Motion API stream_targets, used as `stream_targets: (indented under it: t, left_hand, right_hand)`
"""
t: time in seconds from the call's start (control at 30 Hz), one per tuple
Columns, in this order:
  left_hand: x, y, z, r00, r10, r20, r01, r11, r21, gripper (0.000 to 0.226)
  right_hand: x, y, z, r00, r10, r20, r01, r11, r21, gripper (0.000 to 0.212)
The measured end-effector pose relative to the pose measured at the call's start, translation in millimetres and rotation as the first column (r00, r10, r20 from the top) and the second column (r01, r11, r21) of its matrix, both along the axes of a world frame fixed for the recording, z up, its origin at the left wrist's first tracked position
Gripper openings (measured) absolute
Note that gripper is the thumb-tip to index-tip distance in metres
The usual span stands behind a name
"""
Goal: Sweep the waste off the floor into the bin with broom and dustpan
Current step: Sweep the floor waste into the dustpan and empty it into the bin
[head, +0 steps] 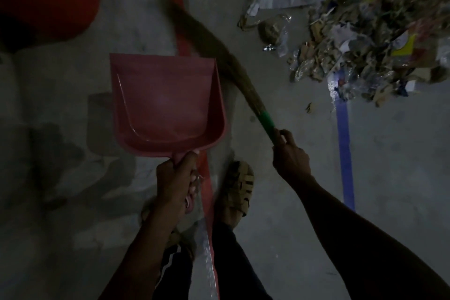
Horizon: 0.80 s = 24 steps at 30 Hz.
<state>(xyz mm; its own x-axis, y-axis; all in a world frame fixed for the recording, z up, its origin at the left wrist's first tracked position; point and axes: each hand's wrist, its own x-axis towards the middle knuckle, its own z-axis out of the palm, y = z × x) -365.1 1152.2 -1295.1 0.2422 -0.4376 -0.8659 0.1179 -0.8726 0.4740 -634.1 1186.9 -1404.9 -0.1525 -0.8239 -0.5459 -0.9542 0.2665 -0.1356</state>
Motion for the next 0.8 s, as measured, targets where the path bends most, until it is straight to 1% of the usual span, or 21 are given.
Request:
stream_targets:
  t: [0.1, 0.23, 0.3, 0.37, 0.47, 0.57, 0.63, 0.73, 0.8]
  left_hand:
    - [-17.8, -18.8, 7.4, 1.0, -0.016, -0.004, 0.016, 1.0, -0.005, 0.034]
    - [-50.5, -41.4, 20.2, 0.998, -0.025, -0.052, 0.022, 0.999, -0.04, 0.033]
    - [-67.6, -52.9, 28.6, 0.995, -0.039, -0.089, 0.034, 0.998, -0.058, 0.033]
    - [-83.1, -65.8, 37.1, 0.991, -0.056, -0.12, 0.048, 0.997, -0.068, 0.033]
    - [-101.8, -84.3, 46.9, 0.987, -0.092, -0.133, 0.079, 0.992, -0.097, 0.035]
    - [-113.8, -103.3, 50.0, 0.98, -0.121, -0.158, 0.101, 0.987, -0.129, 0.036]
    - [-117.8, -119.6, 48.0, 0.977, -0.121, -0.178, 0.099, 0.987, -0.125, 0.035]
    - [-116.5, -143.1, 38.2, 0.971, -0.104, -0.214, 0.08, 0.99, -0.116, 0.038]
    - [-113.4, -157.3, 31.6, 0.964, -0.124, -0.237, 0.092, 0.986, -0.139, 0.04]
  right_hand:
    - [-36.1, -27.1, 6.6, 0.996, -0.085, -0.026, 0.084, 0.995, -0.057, 0.062]
    - [-74.3, -54.1, 23.0, 0.991, -0.13, -0.045, 0.121, 0.98, -0.159, 0.056]
    - [-88.8, -59.9, 30.6, 0.992, -0.118, -0.035, 0.108, 0.972, -0.209, 0.052]
    - [-95.7, -61.2, 37.9, 0.997, -0.073, -0.031, 0.063, 0.968, -0.244, 0.054]
    - [-94.1, -60.8, 45.1, 0.998, -0.028, 0.05, 0.042, 0.952, -0.304, 0.058]
    - [-83.1, -69.8, 42.7, 0.99, 0.006, 0.138, 0.035, 0.955, -0.295, 0.06]
    - [-74.7, -78.9, 33.1, 0.982, 0.06, 0.177, -0.009, 0.962, -0.274, 0.058]
    - [-64.6, -100.6, 16.0, 0.975, 0.12, 0.185, -0.074, 0.968, -0.238, 0.057]
    - [-62.3, -117.0, 7.6, 0.983, 0.1, 0.155, -0.072, 0.981, -0.178, 0.058]
